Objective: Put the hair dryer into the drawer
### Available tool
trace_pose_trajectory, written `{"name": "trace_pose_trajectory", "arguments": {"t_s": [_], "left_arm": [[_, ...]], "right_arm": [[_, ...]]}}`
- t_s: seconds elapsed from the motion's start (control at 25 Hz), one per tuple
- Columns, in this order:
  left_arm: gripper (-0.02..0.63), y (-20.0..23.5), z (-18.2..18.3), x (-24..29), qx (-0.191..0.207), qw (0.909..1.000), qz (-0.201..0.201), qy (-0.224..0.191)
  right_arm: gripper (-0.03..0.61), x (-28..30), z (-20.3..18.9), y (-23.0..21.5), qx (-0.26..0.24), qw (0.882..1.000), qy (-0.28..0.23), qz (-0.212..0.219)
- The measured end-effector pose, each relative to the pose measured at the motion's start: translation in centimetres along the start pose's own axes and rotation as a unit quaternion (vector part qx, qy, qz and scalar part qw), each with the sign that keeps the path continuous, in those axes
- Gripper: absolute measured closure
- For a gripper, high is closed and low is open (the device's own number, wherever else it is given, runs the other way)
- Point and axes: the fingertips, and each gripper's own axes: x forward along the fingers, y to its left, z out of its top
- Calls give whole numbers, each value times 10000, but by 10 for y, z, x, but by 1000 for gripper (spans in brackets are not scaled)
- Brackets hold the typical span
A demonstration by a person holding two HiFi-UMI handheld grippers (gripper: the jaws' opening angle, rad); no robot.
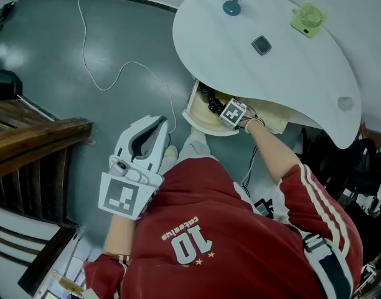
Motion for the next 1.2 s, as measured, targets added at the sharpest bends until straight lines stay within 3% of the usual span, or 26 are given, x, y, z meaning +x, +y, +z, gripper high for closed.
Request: {"name": "trace_pose_trajectory", "arguments": {"t_s": [0.24,0.6,0.88,1.08,1.2], "left_arm": [[615,-2,0,-1,-97,9999,-83,40],[614,-1,7,-7,31,9999,-136,-64],[615,-3,1,-17,-14,9998,-173,-2],[615,0,4,-17,93,9998,-167,-110],[615,-3,1,-15,-84,9998,-162,48]], "right_arm": [[344,-1,6,3,592,9980,-211,85],[322,6,16,4,-6,9986,-315,-426],[337,8,5,3,-305,9977,83,-601],[360,6,7,-3,213,9965,-112,-804],[362,2,8,-11,768,9937,-253,-772]]}}
